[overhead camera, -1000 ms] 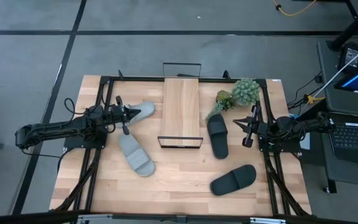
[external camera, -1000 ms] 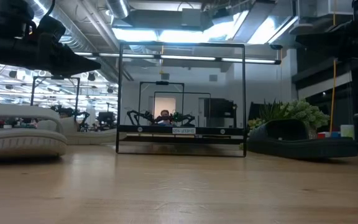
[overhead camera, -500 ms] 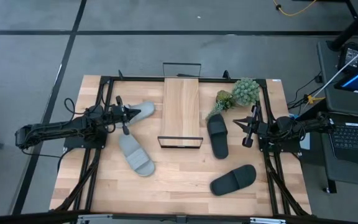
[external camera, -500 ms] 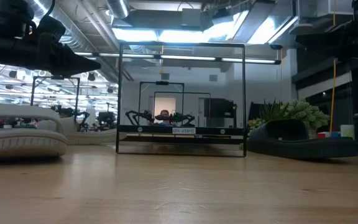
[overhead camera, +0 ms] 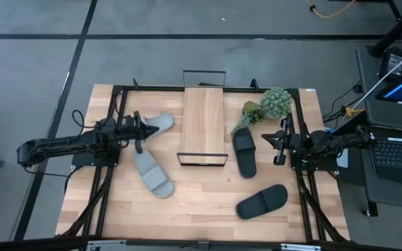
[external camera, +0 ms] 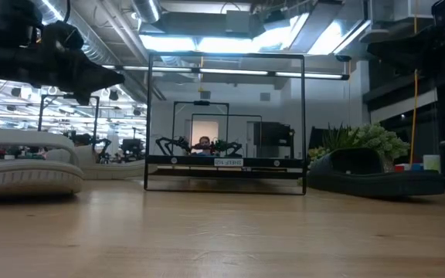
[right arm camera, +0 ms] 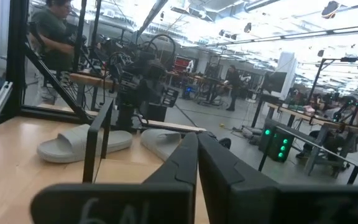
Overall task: Pick and place slides into the shelf
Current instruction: Put the top gray slipper on the shelf
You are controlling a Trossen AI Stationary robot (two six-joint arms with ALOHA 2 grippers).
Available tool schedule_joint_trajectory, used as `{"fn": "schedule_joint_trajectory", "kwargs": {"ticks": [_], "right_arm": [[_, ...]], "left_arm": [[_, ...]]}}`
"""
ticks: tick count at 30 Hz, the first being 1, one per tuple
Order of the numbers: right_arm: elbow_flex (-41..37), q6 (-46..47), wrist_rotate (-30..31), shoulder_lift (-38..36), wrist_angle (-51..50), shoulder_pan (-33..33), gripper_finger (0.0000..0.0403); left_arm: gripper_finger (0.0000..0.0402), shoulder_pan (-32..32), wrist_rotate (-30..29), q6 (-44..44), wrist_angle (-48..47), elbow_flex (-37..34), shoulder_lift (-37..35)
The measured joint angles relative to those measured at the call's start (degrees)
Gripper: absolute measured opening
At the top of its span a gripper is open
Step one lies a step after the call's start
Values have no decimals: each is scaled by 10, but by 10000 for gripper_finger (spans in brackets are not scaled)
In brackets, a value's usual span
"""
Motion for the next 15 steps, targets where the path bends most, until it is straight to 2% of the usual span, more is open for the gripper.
{"fn": "schedule_joint_trajectory", "kwargs": {"ticks": [4,6,9,15], "right_arm": [[0,21,0,0,-2,0,16],[0,30,0,0,-6,0,16],[0,30,0,0,-25,0,16],[0,46,1,0,-55,0,16]], "left_arm": [[0,0,110,19,-1,0,0],[0,0,141,40,-1,0,0],[0,0,144,62,-1,0,0],[0,0,95,62,18,0,0]]}}
